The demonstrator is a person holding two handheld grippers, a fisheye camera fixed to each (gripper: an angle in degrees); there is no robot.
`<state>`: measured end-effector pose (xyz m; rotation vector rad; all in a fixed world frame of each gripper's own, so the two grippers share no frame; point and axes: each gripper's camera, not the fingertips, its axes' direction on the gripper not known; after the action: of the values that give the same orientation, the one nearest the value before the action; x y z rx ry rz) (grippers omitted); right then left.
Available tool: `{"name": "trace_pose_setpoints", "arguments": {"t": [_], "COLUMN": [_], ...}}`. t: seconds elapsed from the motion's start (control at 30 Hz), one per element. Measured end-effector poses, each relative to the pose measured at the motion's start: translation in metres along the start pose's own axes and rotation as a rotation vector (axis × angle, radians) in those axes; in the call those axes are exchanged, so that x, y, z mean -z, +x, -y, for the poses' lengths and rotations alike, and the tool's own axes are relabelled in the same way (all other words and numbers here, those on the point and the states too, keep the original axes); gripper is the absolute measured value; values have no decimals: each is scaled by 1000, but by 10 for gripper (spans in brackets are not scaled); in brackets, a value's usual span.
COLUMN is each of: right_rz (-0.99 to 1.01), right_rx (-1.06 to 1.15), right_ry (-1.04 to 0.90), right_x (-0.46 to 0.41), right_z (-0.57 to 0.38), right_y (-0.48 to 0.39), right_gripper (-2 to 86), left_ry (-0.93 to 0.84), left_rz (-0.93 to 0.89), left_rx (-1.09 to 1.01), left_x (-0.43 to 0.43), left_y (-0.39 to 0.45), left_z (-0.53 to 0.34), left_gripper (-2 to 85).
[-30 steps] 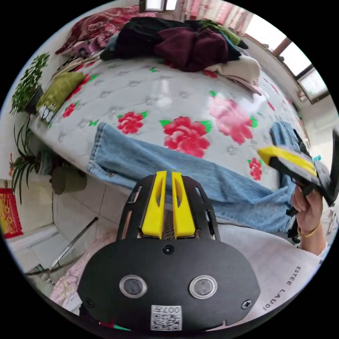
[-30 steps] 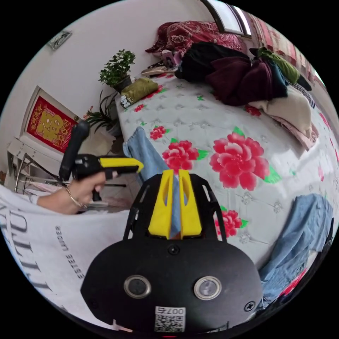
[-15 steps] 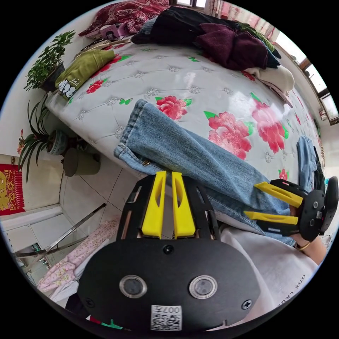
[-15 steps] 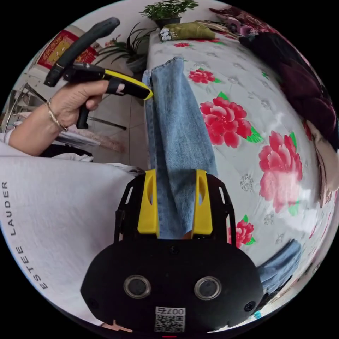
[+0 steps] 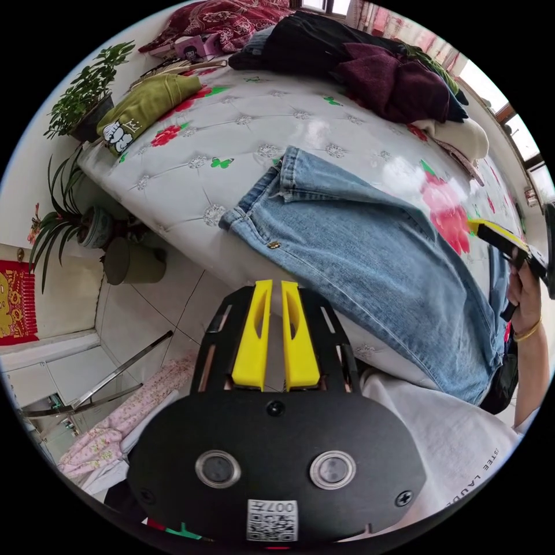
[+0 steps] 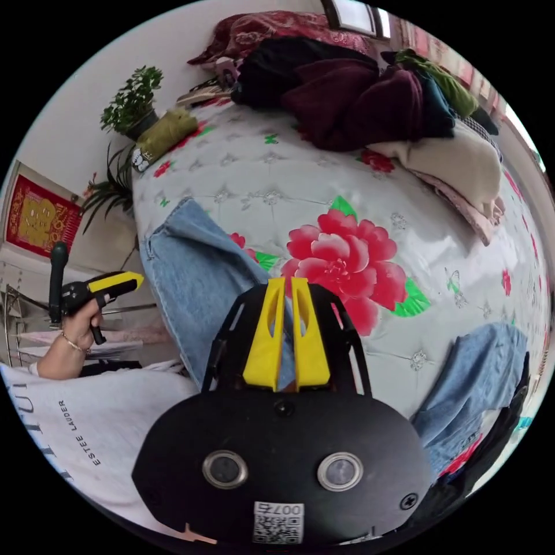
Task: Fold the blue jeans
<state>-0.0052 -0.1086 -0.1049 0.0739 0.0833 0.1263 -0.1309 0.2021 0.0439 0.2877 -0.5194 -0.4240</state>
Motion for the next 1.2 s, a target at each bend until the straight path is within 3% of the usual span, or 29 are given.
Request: {"name": "trace_pose_setpoints", "arguments": {"t": [0.23,0.6,0.93,1.2], "right_rz": [107,7,9,-36], "right_rx": [98,188,392,571], "right_ry": [-61,-209,-24,-138], "right_x": [-19,-84,-67,-151], "right_z": [-69,-99,-5,67], "right_y": [-29,-64,-121,-174], "right_gripper": [47,65,97,83], "left_ry": [-3,-53,-46,-58], "left_rz": [0,25,2,-22], "left_rx": [7,7,-3,1], "left_x": [1,-9,-6,-5], "left_y": [-6,-5,-7,-12], "left_z": [12,36,32,32], "left_gripper": [57,79,62,43]}}
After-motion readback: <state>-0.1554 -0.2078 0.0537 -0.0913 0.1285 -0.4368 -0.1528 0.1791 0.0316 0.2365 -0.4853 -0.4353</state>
